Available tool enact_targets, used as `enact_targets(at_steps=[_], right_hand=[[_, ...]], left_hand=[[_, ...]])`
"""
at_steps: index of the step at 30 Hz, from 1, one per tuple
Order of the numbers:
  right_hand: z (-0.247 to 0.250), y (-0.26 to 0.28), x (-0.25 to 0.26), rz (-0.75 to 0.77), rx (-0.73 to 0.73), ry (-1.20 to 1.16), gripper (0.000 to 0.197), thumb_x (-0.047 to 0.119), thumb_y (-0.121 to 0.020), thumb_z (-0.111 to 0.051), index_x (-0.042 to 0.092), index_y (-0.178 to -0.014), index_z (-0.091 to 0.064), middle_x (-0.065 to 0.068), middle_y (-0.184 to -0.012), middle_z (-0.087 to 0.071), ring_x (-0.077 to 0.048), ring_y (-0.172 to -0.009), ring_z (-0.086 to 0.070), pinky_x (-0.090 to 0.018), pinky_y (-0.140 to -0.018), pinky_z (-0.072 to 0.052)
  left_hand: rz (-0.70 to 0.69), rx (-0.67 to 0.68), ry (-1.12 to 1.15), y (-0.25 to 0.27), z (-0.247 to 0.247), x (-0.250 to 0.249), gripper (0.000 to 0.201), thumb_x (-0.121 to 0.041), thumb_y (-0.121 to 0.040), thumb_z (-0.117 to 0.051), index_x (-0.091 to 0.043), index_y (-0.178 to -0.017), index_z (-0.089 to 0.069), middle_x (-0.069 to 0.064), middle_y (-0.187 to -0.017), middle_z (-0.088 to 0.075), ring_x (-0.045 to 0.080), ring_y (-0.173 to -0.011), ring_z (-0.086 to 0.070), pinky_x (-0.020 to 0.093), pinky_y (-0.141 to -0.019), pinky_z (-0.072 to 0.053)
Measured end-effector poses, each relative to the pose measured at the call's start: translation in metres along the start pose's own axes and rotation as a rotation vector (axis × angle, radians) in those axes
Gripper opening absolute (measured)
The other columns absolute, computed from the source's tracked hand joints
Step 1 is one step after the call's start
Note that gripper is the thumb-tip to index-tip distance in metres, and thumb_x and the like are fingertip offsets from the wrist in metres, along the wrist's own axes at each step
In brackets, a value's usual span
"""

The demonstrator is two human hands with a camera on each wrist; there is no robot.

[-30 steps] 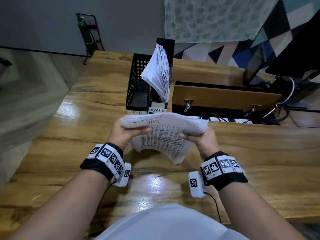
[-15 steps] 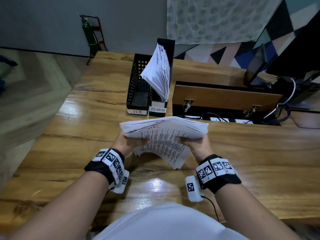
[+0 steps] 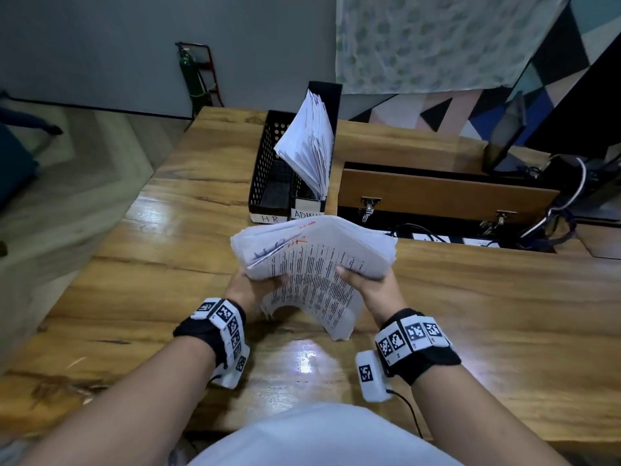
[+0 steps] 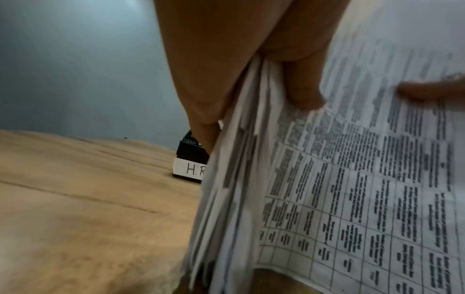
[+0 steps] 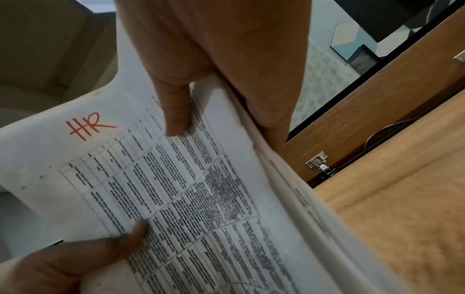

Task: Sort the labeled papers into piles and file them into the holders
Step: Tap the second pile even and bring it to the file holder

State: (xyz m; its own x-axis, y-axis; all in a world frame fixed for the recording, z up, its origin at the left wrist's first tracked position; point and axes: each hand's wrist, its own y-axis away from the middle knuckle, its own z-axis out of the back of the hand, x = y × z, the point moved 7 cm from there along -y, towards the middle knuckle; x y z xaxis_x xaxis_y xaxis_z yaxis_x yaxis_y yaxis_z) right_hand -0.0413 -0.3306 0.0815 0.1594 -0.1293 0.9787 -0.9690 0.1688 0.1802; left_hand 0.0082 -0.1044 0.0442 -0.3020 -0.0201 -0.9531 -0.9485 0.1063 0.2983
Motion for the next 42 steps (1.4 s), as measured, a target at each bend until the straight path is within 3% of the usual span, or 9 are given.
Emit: enact_targets(at_steps=[6,10,15,18,21,26,29,34,42], right_hand=[[0.002,-0.012,0.024,-0.007,0.07,-0.037,0.06,0.026,-0.063,-0.085,0.009,-0.116,-0.063,-0.009,-0.11,-0.072,-0.027,-0.105,-0.068,-0.047,-0.091,-0.053],[-0.015,-0.017,0.014,-0.151,0.228,0.167,0.084,0.047,-0.048,-0.091,0.016,-0.12,-0.06,-0.005,-0.114,-0.071,-0.024,-0.107,-0.068,-0.048,-0.097,-0.05],[-0.047,-0.017,-0.01,-0.3,0.158,0.287,0.049,0.037,-0.073,-0.076,0.008,-0.109,-0.061,-0.019,-0.11,-0.069,-0.038,-0.101,-0.067,-0.052,-0.088,-0.055],[-0.064,-0.028,-0.004,-0.278,0.063,0.37,0.028,0.028,-0.088,-0.067,0.002,-0.1,-0.063,-0.019,-0.093,-0.067,-0.046,-0.098,-0.065,-0.058,-0.085,-0.054],[-0.077,-0.038,0.025,-0.166,-0.047,0.37,0.01,0.015,-0.094,-0.058,0.01,-0.09,-0.066,-0.025,-0.098,-0.068,-0.047,-0.099,-0.062,-0.061,-0.089,-0.05],[-0.125,-0.061,0.107,0.219,-0.174,0.461,0.029,-0.004,-0.094,-0.043,0.011,-0.108,-0.063,-0.005,-0.102,-0.067,-0.021,-0.097,-0.062,-0.035,-0.091,-0.052],[-0.161,-0.088,0.143,0.328,-0.277,0.549,0.036,-0.005,-0.092,-0.04,0.009,-0.12,-0.058,0.0,-0.103,-0.061,-0.015,-0.094,-0.055,-0.011,-0.071,-0.042],[-0.199,-0.152,0.16,0.344,-0.403,0.726,0.054,-0.008,-0.087,-0.037,0.012,-0.136,-0.046,-0.008,-0.115,-0.063,-0.023,-0.103,-0.058,-0.016,-0.073,-0.034],[-0.202,-0.211,0.134,0.248,-0.468,0.776,0.048,-0.008,-0.089,-0.033,0.008,-0.131,-0.047,-0.015,-0.117,-0.063,-0.03,-0.104,-0.06,-0.025,-0.08,-0.045]], left_hand=[[-0.038,-0.017,0.026,-0.002,0.002,-0.027,0.019,-0.01,-0.083,-0.07,-0.014,-0.101,-0.064,0.003,-0.096,-0.071,0.014,-0.092,-0.066,0.021,-0.075,-0.052],[0.084,-0.028,0.164,-0.016,0.025,-0.021,0.08,-0.035,-0.059,-0.089,-0.004,-0.124,-0.053,0.01,-0.109,-0.072,0.026,-0.107,-0.065,0.041,-0.095,-0.049],[0.101,-0.006,0.075,-0.033,0.049,-0.03,0.045,-0.02,-0.072,-0.079,-0.005,-0.111,-0.062,0.007,-0.099,-0.074,0.02,-0.094,-0.069,0.03,-0.077,-0.053],[0.079,-0.026,-0.003,-0.056,0.073,-0.032,0.019,-0.008,-0.079,-0.074,-0.007,-0.096,-0.065,0.007,-0.084,-0.075,0.02,-0.071,-0.071,0.03,-0.059,-0.057],[0.089,-0.148,-0.162,-0.09,0.109,-0.026,0.01,-0.004,-0.086,-0.067,-0.012,-0.089,-0.062,0.013,-0.09,-0.067,0.023,-0.068,-0.063,0.033,-0.061,-0.053],[0.0,-0.129,-0.616,-0.137,0.124,-0.026,0.038,-0.011,-0.084,-0.066,-0.018,-0.12,-0.058,0.003,-0.121,-0.058,0.026,-0.093,-0.064,0.034,-0.084,-0.052],[-0.101,-0.028,-0.692,-0.146,0.104,-0.017,0.059,-0.014,-0.081,-0.068,-0.025,-0.134,-0.046,0.004,-0.132,-0.044,0.025,-0.114,-0.058,0.026,-0.093,-0.045],[-0.101,0.042,-0.685,-0.168,0.093,0.003,0.071,-0.027,-0.07,-0.063,-0.042,-0.134,-0.036,0.001,-0.149,-0.031,0.028,-0.13,-0.047,0.042,-0.104,-0.044],[-0.161,0.132,-0.99,-0.198,0.067,-0.022,0.073,-0.022,-0.085,-0.064,-0.034,-0.146,-0.026,0.0,-0.159,-0.012,0.034,-0.139,-0.029,0.043,-0.108,-0.036]])
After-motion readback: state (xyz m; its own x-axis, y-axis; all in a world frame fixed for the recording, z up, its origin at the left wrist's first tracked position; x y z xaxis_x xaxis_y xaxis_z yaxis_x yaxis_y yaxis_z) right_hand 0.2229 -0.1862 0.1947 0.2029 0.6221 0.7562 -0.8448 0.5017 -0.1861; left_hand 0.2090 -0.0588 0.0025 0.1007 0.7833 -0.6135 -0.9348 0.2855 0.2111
